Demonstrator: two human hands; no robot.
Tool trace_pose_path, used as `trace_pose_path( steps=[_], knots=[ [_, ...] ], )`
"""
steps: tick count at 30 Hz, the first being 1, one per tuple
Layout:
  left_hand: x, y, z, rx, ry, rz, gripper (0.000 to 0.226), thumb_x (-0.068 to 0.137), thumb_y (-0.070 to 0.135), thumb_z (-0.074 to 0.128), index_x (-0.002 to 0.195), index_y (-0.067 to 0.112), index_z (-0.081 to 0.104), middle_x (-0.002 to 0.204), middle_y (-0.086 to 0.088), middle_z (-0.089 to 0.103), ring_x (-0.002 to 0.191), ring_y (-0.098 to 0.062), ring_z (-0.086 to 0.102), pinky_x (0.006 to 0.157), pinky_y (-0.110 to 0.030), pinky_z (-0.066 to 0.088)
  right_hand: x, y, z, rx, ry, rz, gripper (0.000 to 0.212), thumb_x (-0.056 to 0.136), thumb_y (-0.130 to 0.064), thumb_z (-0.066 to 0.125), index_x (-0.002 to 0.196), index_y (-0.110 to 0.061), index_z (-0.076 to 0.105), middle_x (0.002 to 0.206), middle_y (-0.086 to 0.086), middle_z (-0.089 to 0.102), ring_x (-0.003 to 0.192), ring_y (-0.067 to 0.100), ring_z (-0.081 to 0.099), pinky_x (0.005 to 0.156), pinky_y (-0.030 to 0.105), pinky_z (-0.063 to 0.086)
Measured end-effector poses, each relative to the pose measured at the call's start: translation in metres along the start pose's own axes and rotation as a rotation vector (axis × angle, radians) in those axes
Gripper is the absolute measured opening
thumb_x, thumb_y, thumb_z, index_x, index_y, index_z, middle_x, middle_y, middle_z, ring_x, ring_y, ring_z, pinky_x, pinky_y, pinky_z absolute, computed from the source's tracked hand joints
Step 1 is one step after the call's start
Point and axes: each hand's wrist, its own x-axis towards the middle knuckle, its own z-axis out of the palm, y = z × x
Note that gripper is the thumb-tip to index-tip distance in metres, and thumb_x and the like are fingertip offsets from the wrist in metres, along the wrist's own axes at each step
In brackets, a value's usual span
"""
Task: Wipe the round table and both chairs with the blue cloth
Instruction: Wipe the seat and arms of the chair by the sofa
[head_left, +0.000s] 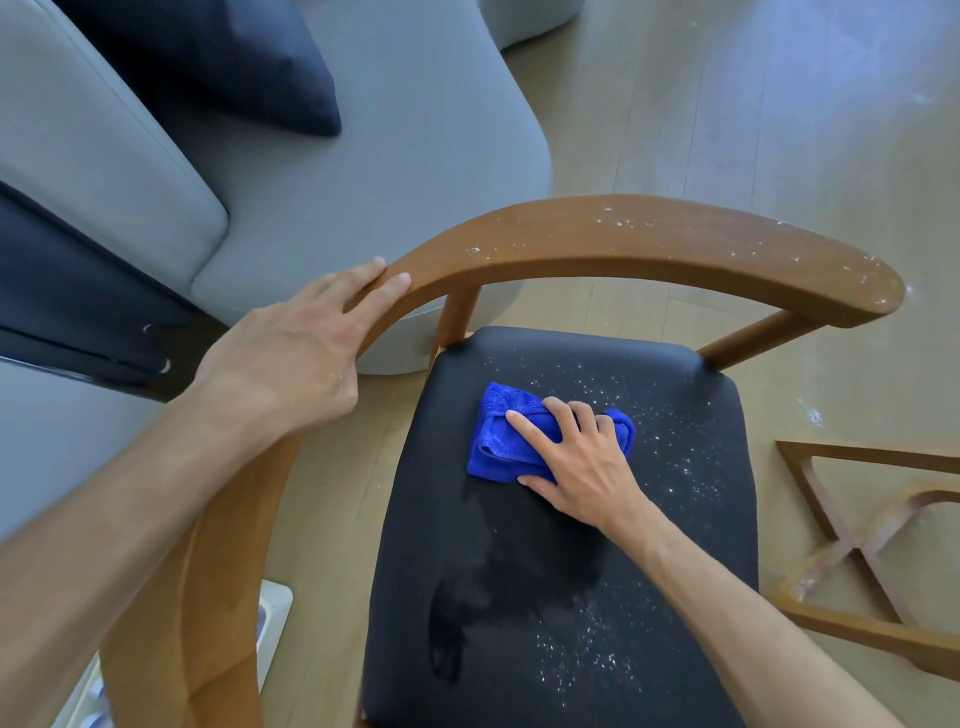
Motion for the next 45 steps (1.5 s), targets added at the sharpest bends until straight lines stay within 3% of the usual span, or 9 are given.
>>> trace_pose_path(
  steps=[5,11,16,23,27,31,34,39,45],
  knots=[
    [0.000,0.000,0.001,0.001,0.004,0.001,0.083,0.091,0.019,0.052,0.152,0.035,-0.003,0.161,0.007,0.006,0.140,-0.020,0.031,0.084,-0.037,0.052,-0.011,-0.028,-0.002,0.168,0.088,0.147,0.054,0.067,-0.009,0.069,0.120,-0.010,0.063,0.101,0.016,0.061,0.074,0.033,0.053,0.058,0.041,0.050],
    [-0.002,0.001,0.001,0.006,0.025,-0.006,0.082,0.090,0.018,0.050,0.153,0.034,0.000,0.161,0.008,0.007,0.140,-0.018,0.031,0.080,-0.035,0.051,-0.134,-0.111,0.020,0.268,-0.008,-0.320,0.031,0.087,-0.015,0.043,0.106,-0.029,0.063,0.084,0.002,0.065,0.061,0.020,0.050,0.053,0.025,0.041],
    [-0.004,0.001,0.004,-0.005,0.049,0.004,0.083,0.087,0.017,0.050,0.153,0.031,0.002,0.160,0.006,0.012,0.134,-0.019,0.041,0.074,-0.033,0.053,-0.054,-0.075,0.014,0.175,0.005,-0.434,0.050,0.073,-0.009,0.049,0.119,-0.027,0.054,0.101,0.002,0.059,0.071,0.022,0.048,0.057,0.031,0.041],
    [-0.006,-0.001,0.006,0.059,0.078,0.018,0.082,0.088,0.020,0.051,0.154,0.033,0.003,0.160,0.009,0.015,0.131,-0.015,0.045,0.059,-0.024,0.042,0.088,-0.013,-0.006,0.105,0.202,0.257,0.051,0.066,-0.003,0.060,0.114,-0.019,0.064,0.096,0.014,0.060,0.075,0.034,0.053,0.058,0.039,0.043],
    [-0.005,0.000,0.003,0.044,0.059,0.010,0.081,0.091,0.022,0.045,0.152,0.037,-0.007,0.161,0.013,0.005,0.138,-0.012,0.036,0.069,-0.026,0.049,0.036,0.055,-0.004,0.132,0.202,0.599,0.052,0.068,0.002,0.062,0.119,-0.011,0.063,0.097,0.023,0.057,0.076,0.040,0.052,0.059,0.045,0.048],
    [-0.004,-0.005,0.007,0.011,0.023,0.022,0.089,0.079,0.013,0.059,0.153,0.030,0.014,0.155,0.005,0.028,0.123,-0.024,0.053,0.054,-0.034,0.053,-0.043,0.096,0.001,0.255,0.218,1.025,0.050,0.082,-0.004,0.059,0.131,-0.012,0.053,0.114,0.027,0.051,0.096,0.046,0.049,0.077,0.048,0.044],
    [0.003,-0.021,0.025,0.024,0.039,0.078,0.093,0.077,0.012,0.052,0.154,0.035,0.007,0.158,0.016,0.015,0.120,-0.028,0.050,0.068,-0.049,0.058,-0.034,0.077,0.003,0.327,0.233,1.214,0.048,0.087,-0.008,0.054,0.135,-0.014,0.047,0.120,0.023,0.049,0.101,0.041,0.047,0.079,0.043,0.042],
    [0.007,-0.031,0.037,0.101,0.044,0.068,0.095,0.073,0.016,0.055,0.153,0.038,0.008,0.156,0.026,0.002,0.114,-0.024,0.051,0.075,-0.049,0.058,-0.052,-0.071,0.011,0.327,0.193,0.546,0.053,0.061,-0.003,0.060,0.113,-0.015,0.066,0.096,0.012,0.061,0.064,0.029,0.050,0.052,0.034,0.043],
    [0.009,-0.009,0.022,0.192,-0.061,0.068,0.098,0.064,-0.007,0.063,0.151,0.007,0.022,0.149,-0.022,0.033,0.120,-0.047,0.049,0.094,-0.060,0.047,-0.132,-0.071,0.010,0.239,-0.005,-0.286,0.041,0.080,-0.008,0.045,0.115,-0.026,0.058,0.095,0.004,0.058,0.069,0.023,0.047,0.062,0.032,0.043]
  ],
)
